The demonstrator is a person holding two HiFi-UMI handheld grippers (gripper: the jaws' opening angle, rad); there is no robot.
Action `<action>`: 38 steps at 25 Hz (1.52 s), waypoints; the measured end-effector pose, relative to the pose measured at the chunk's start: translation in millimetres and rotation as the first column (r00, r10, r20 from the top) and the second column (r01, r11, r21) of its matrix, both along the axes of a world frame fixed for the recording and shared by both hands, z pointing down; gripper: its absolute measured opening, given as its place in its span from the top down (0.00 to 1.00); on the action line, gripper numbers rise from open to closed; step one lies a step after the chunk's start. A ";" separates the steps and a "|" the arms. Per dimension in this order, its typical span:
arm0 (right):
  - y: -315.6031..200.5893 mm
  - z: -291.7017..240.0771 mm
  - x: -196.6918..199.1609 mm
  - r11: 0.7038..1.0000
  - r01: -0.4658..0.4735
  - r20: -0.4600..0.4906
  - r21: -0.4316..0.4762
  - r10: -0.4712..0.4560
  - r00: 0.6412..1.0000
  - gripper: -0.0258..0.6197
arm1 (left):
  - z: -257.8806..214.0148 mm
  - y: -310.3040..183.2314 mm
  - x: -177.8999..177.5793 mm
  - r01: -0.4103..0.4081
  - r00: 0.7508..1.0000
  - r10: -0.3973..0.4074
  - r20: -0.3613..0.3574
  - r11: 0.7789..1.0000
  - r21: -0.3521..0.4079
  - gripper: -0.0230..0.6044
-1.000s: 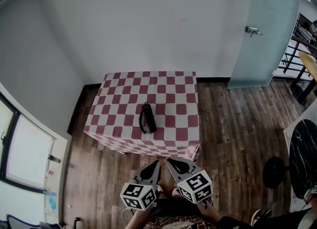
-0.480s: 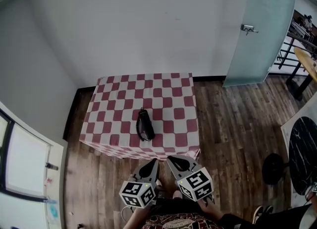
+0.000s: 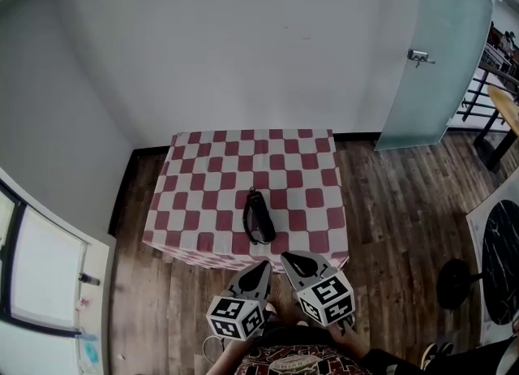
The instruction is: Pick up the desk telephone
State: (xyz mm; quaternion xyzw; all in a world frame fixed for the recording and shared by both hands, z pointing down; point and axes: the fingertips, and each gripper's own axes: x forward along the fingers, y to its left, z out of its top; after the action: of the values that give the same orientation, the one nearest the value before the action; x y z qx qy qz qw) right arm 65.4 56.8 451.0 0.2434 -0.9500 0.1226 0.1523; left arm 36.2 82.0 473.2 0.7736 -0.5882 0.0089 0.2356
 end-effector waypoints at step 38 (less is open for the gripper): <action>-88.6 25.6 -83.8 0.997 -0.040 -0.035 -0.068 0.038 0.999 0.93 | 16.9 -93.8 -88.0 -0.015 0.999 0.013 -0.033 0.998 -0.056 0.95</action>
State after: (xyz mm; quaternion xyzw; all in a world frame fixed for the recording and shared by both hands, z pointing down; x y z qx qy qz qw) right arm -18.4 -31.8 476.6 0.2584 -0.9376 0.1543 0.1742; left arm -51.9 -11.8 490.2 0.7708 -0.5783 0.0146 0.2669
